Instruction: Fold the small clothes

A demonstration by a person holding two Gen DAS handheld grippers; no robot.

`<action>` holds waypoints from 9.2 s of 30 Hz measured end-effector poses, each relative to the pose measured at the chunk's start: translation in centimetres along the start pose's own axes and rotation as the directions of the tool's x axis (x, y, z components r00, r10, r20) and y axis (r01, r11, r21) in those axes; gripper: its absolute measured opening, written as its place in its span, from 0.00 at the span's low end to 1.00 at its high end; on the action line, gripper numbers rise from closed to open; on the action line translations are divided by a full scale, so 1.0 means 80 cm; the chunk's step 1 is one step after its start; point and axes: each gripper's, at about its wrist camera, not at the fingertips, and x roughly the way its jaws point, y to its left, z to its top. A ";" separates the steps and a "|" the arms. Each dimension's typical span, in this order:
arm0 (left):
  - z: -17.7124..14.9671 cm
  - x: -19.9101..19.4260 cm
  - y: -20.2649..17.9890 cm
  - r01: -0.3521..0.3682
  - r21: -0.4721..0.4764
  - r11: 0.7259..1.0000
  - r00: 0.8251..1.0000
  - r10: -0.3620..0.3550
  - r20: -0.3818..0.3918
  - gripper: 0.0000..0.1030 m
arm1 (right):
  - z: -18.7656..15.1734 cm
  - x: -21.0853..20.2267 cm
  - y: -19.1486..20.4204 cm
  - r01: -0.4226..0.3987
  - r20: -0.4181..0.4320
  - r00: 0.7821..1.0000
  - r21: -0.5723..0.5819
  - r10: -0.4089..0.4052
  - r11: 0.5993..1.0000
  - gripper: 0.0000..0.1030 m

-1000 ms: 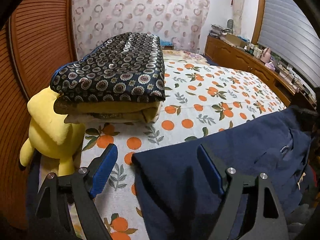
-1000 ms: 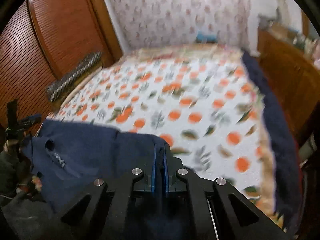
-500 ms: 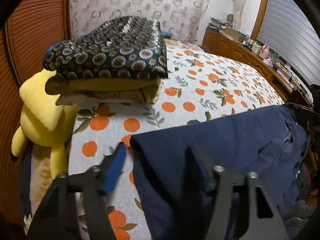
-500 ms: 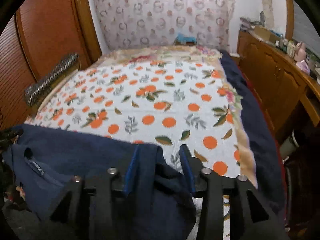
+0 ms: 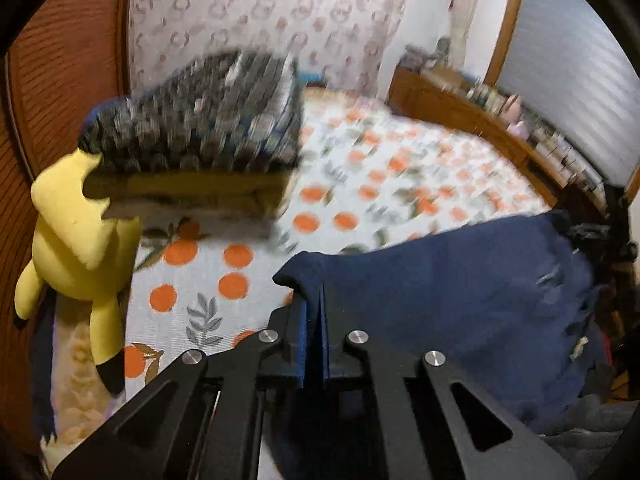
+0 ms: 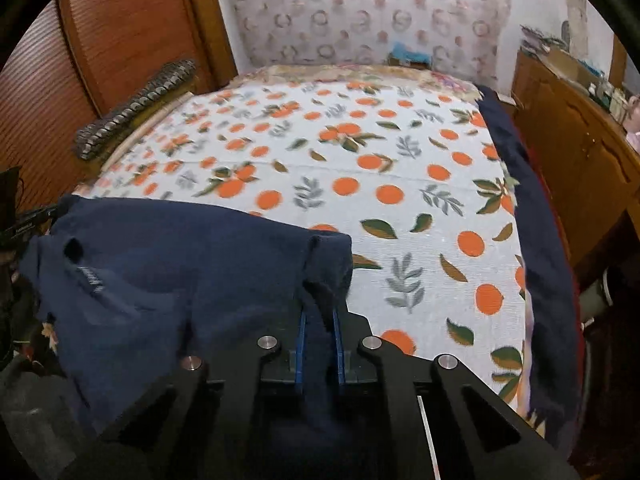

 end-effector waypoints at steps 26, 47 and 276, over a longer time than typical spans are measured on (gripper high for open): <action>0.138 -0.296 -0.088 0.047 0.186 0.981 0.782 -0.152 0.605 0.05 | 0.054 -0.392 0.077 0.077 0.622 0.782 -0.149 0.033 0.986 0.09; 0.218 0.039 -0.005 -0.102 0.091 0.991 0.967 0.078 0.243 0.67 | 0.225 -0.025 -0.017 0.195 0.202 0.957 0.092 -0.210 0.976 0.38; 0.176 0.088 -0.415 0.401 0.381 0.833 0.913 -0.399 -0.089 0.28 | -0.017 -0.124 -0.033 0.174 0.243 0.946 0.173 -0.213 0.969 0.61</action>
